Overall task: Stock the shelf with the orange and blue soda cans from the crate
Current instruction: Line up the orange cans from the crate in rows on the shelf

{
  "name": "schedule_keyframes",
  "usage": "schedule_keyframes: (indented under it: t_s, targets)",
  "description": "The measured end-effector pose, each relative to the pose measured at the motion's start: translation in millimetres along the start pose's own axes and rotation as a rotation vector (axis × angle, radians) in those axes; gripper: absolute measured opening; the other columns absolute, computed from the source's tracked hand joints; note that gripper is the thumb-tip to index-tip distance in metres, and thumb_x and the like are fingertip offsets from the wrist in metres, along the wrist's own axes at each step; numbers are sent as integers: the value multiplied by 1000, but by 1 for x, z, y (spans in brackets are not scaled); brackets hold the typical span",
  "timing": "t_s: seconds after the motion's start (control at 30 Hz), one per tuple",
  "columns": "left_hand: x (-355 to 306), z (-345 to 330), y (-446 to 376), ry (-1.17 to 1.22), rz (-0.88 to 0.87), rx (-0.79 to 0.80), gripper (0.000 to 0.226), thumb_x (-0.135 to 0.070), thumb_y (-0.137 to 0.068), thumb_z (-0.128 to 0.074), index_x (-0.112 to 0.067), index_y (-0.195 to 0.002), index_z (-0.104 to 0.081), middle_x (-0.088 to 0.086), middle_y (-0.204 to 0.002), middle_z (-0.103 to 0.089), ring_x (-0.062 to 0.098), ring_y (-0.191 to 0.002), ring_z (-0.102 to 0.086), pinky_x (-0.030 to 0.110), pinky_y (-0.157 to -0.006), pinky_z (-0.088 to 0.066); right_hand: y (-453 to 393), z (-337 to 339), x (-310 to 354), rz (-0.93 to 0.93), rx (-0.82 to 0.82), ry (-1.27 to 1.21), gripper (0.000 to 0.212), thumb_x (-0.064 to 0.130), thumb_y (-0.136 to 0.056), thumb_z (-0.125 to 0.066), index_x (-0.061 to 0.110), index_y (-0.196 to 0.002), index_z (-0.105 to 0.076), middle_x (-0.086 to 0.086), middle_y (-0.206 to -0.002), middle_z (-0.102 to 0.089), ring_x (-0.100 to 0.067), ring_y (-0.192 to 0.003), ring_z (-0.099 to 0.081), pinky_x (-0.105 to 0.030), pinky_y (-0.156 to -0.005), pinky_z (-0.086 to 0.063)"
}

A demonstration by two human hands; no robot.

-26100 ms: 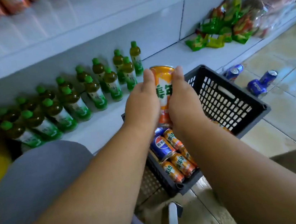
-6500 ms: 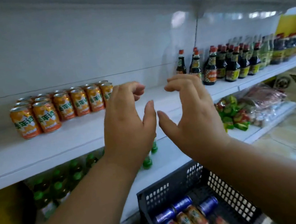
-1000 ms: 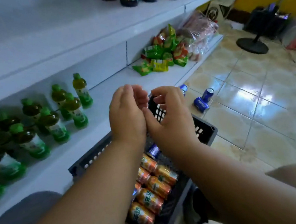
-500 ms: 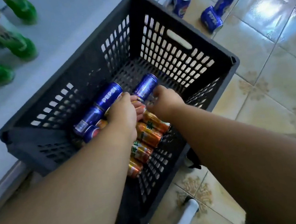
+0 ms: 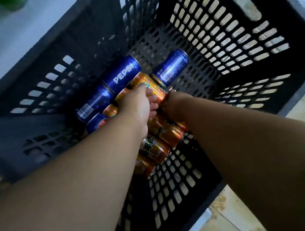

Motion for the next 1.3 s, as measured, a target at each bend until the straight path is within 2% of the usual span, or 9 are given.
schedule_keyframes:
  t_s: [0.27,0.47,0.57,0.7,0.83,0.93,1.07,1.17,1.3]
  targets:
    - [-29,25,26,-15,-112,-48,31,-35,-104,-38,-16,-101,-63,-1,-91,-68,17,-87,-64,33,-81,-50,44,31,-3,109,161,-3,42,41,-78,-78,13,-108,-69,-6,-103,-72,-23,-90,-70,-41,-88,-57]
    - [-43,28,98,22,-176,-24,32,-40,-99,-47,-13,-98,-64,5,-96,-68,24,-74,-63,31,-63,-57,136,69,22,246,271,-936,49,26,-73,-79,5,-114,-63,-12,-113,-70,-28,-107,-65,-46,-101,-49]
    - [-54,33,144,101,-201,44,40,-56,-96,-49,-19,-99,-64,11,-100,-74,30,-81,-74,51,-78,-60,192,93,48,392,251,-1209,56,29,-72,-78,6,-120,-61,-10,-110,-70,-25,-100,-66,-39,-85,-55]
    - [-89,59,205,228,-300,127,53,-62,-93,-50,-17,-117,-61,15,-97,-75,34,-80,-75,56,-81,-58,262,118,79,486,117,-1402,35,29,-94,-58,2,-117,-61,-15,-109,-66,-30,-97,-64,-39,-82,-56]
    - [-124,95,268,298,-468,160,51,-57,-95,-49,-14,-120,-64,16,-106,-74,34,-88,-74,55,-82,-57,329,138,120,657,62,-1586,50,29,-95,-52,-4,-133,-55,-23,-118,-61,-35,-106,-60,-47,-94,-52]
    - [-139,123,315,357,-603,148,47,-55,-96,-49,-15,-114,-66,15,-98,-76,33,-86,-74,57,-84,-56,385,149,156,800,-2,-1640,42,30,-97,-53,3,-129,-57,-20,-113,-69,-32,-93,-69,-47,-82,-59]
    - [-160,170,379,386,-869,46,38,-48,-102,-43,-19,-96,-67,3,-82,-76,21,-71,-75,39,-67,-61,444,167,191,923,-379,-1416,43,53,-84,-57,25,-117,-60,-7,-110,-72,-28,-97,-72,-52,-86,-58]
    - [-168,202,407,413,-986,-19,41,-52,-101,-40,-21,-98,-67,4,-90,-77,21,-82,-75,42,-76,-59,487,176,213,993,-592,-1263,20,47,-98,-49,28,-103,-55,-3,-103,-69,-19,-91,-71,-45,-83,-59]
    - [-171,247,428,483,-1084,-156,38,-50,-101,-42,-24,-93,-69,1,-89,-76,19,-82,-75,50,-82,-59,519,177,247,1073,-796,-1099,29,56,-93,-43,29,-96,-52,-2,-102,-66,-15,-88,-68,-45,-78,-59]
Point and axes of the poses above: each hand's wrist, its own y-axis away from the middle knuckle, its own z-axis out of the back of the hand, x = y × z, the point moved 10 cm from there along -y, towards the middle knuckle
